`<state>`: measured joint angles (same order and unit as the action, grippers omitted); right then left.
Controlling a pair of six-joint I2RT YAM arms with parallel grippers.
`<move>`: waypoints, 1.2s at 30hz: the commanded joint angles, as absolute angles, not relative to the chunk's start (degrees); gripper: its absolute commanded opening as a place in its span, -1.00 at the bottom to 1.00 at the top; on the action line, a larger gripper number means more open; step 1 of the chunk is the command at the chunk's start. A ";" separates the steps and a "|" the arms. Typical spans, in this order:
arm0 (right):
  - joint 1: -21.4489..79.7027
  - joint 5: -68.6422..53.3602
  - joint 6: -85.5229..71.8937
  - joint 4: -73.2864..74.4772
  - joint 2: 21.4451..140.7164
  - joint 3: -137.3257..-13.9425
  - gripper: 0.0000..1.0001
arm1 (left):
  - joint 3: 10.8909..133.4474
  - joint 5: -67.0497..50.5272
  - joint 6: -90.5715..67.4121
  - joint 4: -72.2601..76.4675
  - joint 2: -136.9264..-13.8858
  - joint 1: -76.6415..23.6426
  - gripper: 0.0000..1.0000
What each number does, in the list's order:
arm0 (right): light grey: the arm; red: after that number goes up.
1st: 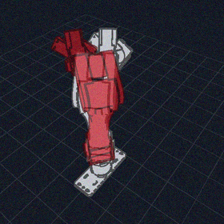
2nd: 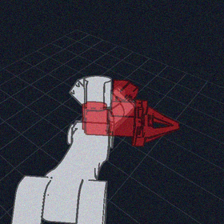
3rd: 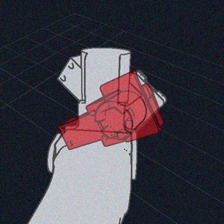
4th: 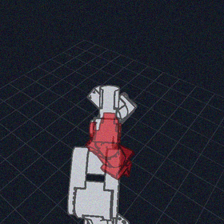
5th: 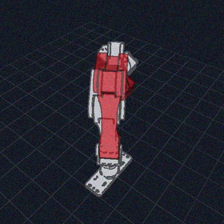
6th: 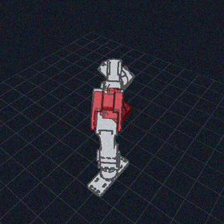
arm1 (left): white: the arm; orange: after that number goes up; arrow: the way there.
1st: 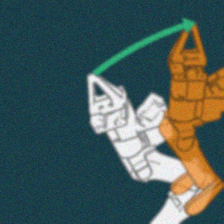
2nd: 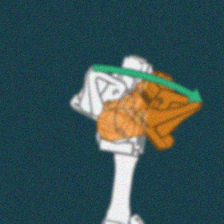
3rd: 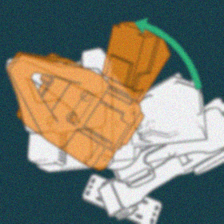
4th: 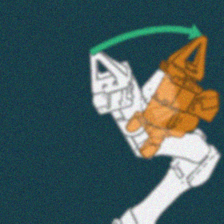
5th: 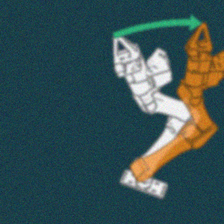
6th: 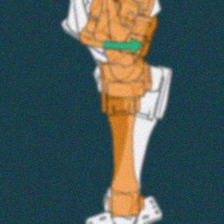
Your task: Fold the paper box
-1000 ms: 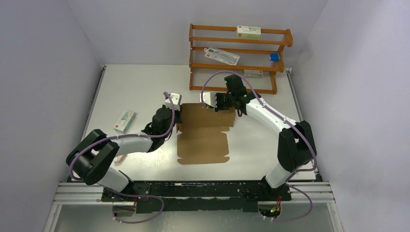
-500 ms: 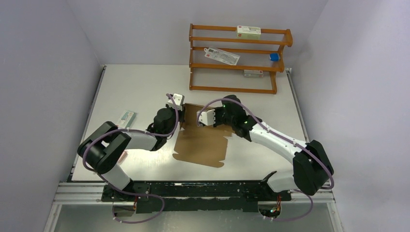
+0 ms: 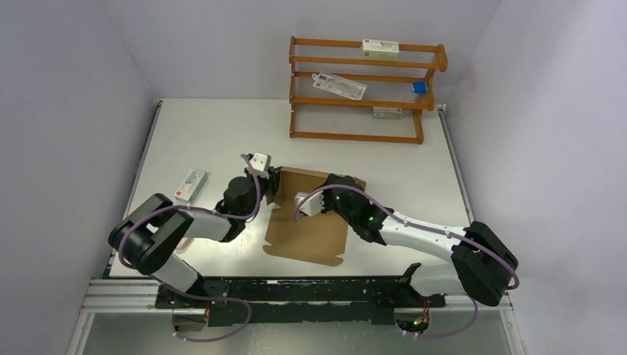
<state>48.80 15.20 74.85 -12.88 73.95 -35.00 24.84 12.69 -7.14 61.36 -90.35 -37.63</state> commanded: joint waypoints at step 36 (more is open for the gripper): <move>54.95 25.36 84.44 -23.14 75.05 -30.51 -1.00 | 33.78 -27.81 -20.24 35.98 -89.36 -18.44 -0.19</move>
